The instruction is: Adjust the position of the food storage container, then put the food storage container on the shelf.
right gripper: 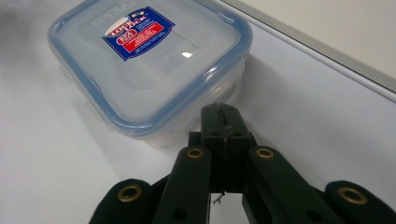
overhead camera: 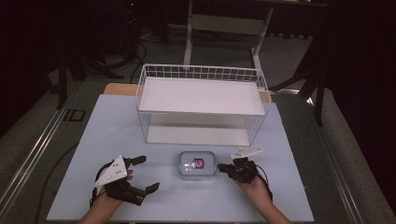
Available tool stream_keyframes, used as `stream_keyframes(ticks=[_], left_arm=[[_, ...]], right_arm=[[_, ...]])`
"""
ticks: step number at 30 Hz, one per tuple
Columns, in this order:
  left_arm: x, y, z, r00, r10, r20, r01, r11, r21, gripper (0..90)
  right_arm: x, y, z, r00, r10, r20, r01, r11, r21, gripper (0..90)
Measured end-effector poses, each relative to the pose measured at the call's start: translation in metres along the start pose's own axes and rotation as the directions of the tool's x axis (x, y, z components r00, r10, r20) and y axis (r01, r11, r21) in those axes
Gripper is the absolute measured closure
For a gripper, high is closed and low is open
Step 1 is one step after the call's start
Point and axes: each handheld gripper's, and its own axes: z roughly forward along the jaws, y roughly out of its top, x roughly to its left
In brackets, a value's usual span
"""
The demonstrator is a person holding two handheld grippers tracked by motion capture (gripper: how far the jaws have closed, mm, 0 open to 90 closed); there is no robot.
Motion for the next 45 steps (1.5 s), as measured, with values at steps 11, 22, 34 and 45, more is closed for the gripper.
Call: stream_keyframes(ticks=[11, 22, 34, 45], left_arm=[[-0.001, -0.001, 0.002, 1.0, -0.003, 0.007, 0.003, 1.0, 0.006, 1.0], [-0.001, -0.001, 0.003, 0.9998, -0.014, 0.016, 0.014, 0.9999, 0.004, 1.0], [0.004, -0.003, 0.008, 0.9976, 0.0, -0.069, 0.005, 0.9976, 0.07, 1.0], [0.005, 0.016, 0.017, 0.9948, -0.086, -0.055, 0.091, 0.9924, 0.083, 1.0]], right_arm=[[0.007, 0.015, 0.011, 0.9996, -0.02, -0.02, 0.02, 1.0, -0.007, 90.0], [0.017, 0.024, 0.022, 0.9983, -0.041, -0.042, 0.041, 0.999, -0.011, 90.0], [0.029, 0.025, -0.004, 0.9947, -0.097, 0.034, 0.1, 0.99, -0.095, 56.8], [0.041, 0.03, -0.025, 0.9887, -0.116, 0.094, 0.134, 0.969, -0.209, 15.9]])
